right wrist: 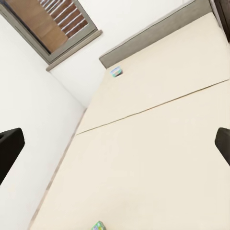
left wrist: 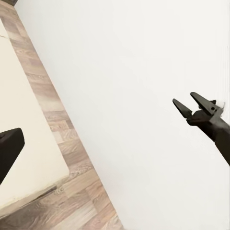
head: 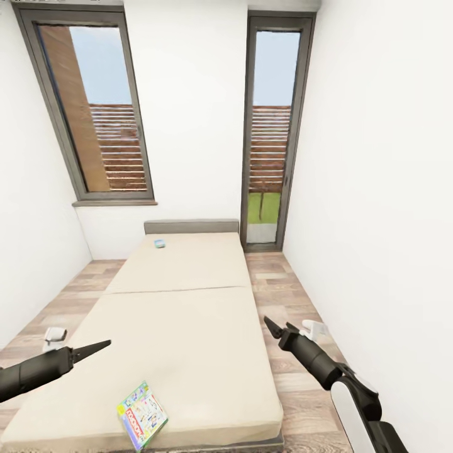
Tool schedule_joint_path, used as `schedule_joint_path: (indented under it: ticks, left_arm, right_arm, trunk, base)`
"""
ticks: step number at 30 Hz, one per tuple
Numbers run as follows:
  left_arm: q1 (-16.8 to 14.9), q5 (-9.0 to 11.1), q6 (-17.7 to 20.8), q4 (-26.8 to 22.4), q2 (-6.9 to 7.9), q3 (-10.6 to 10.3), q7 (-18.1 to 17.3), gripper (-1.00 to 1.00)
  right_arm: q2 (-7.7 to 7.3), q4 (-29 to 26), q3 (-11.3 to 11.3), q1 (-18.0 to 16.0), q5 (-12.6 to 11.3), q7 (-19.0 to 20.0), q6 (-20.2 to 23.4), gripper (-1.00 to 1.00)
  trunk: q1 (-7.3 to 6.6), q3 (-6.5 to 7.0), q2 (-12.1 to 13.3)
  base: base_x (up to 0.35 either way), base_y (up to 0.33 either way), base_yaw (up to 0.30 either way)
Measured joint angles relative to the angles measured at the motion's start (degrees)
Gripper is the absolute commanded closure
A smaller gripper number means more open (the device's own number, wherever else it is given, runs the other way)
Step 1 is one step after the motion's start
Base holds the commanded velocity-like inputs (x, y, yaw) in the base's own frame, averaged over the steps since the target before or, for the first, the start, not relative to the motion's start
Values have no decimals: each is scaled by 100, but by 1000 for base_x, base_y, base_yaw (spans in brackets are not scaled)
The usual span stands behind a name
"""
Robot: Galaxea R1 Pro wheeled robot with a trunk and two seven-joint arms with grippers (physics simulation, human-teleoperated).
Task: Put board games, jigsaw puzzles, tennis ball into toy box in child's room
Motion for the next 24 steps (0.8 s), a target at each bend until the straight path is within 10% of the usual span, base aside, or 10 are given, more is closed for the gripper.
schedule_joint_path:
  ticks: [24]
  left_arm:
    - [-1,-1,131,302,-7,31,-221,-100]
  right_arm:
    - [2,-8,3,1,0,6,-55,-100]
  trunk:
    - [-2,0,0]
  base:
    - [-20,9,0]
